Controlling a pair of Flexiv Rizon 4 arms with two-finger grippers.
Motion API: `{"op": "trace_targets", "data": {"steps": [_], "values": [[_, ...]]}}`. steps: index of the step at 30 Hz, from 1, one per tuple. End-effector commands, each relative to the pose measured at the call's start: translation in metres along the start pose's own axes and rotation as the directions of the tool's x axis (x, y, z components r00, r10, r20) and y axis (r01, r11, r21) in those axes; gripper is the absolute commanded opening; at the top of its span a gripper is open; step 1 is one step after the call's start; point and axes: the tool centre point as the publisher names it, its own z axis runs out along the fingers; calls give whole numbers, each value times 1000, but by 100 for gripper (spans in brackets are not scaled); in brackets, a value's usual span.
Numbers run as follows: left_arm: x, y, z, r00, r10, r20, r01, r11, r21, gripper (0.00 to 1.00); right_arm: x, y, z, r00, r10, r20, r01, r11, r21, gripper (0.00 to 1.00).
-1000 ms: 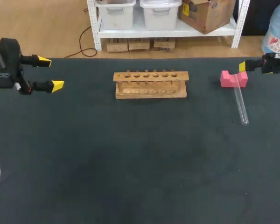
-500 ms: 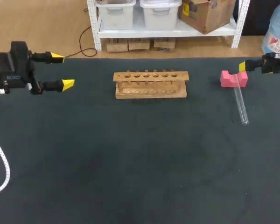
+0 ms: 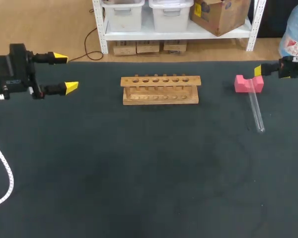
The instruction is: Grasp the test tube, adjust it, and insert it.
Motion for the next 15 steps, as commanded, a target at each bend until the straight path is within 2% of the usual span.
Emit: {"op": "trace_targets", "data": {"steps": [1, 15], "values": [[0, -3, -2, 1000, 8, 0, -8, 1000, -28, 100, 0, 0, 0, 1000, -1, -1, 1, 1000, 0, 100], [-1, -2, 0, 1000, -12, -19, 11, 999, -46, 100, 0, 0, 0, 1000, -1, -1, 1, 1000, 0, 100]]}}
